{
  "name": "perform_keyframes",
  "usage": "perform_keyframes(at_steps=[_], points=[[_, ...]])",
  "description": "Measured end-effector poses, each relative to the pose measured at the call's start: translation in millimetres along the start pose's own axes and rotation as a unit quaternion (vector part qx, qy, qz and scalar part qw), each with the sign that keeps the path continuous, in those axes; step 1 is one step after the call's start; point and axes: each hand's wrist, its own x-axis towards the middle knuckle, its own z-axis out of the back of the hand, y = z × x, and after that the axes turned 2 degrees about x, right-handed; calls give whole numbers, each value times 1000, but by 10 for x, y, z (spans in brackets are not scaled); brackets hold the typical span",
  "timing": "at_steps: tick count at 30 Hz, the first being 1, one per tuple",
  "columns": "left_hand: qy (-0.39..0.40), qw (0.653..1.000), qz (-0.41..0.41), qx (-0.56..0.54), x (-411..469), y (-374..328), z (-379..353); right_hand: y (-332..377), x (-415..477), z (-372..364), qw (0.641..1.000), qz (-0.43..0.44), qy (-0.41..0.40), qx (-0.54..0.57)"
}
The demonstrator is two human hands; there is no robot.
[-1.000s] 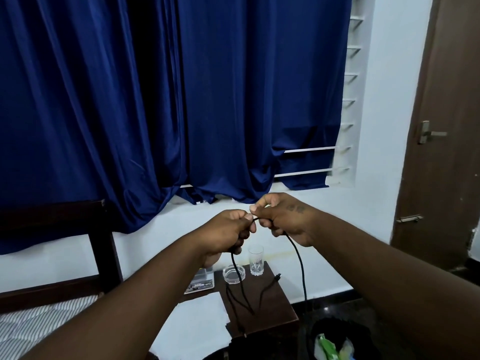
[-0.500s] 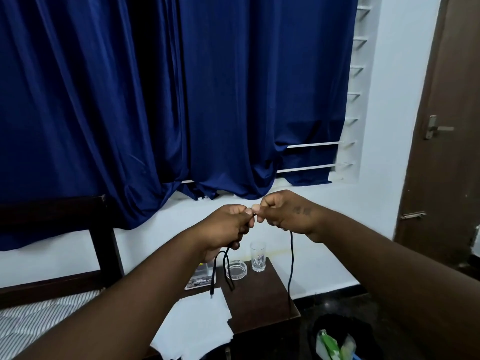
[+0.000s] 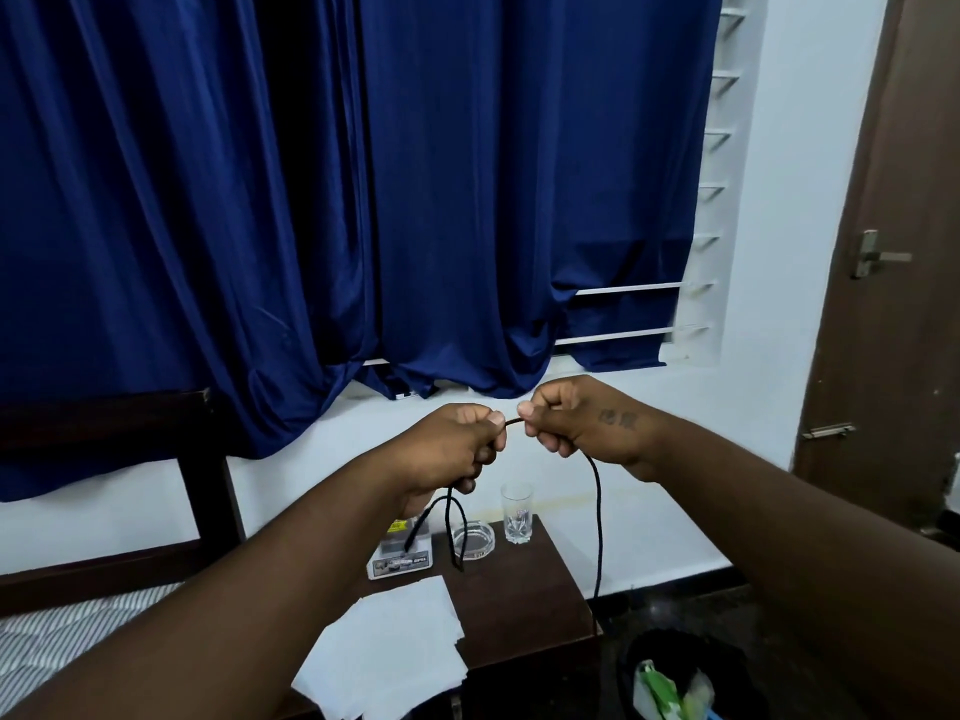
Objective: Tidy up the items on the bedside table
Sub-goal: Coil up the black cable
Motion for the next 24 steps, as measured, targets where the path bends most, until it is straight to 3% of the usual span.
perform_keyframes(at_steps=[13,19,24], points=[[-4,1000,4,19,-14,46,106,-59,66,-15,1000,16,-10,3],[-3,999,3,32,14,26,78,-37,91,-107,999,12,26,-16],[-6,1000,-4,29,2,-15,113,-44,65,-44,1000,20,0,13]])
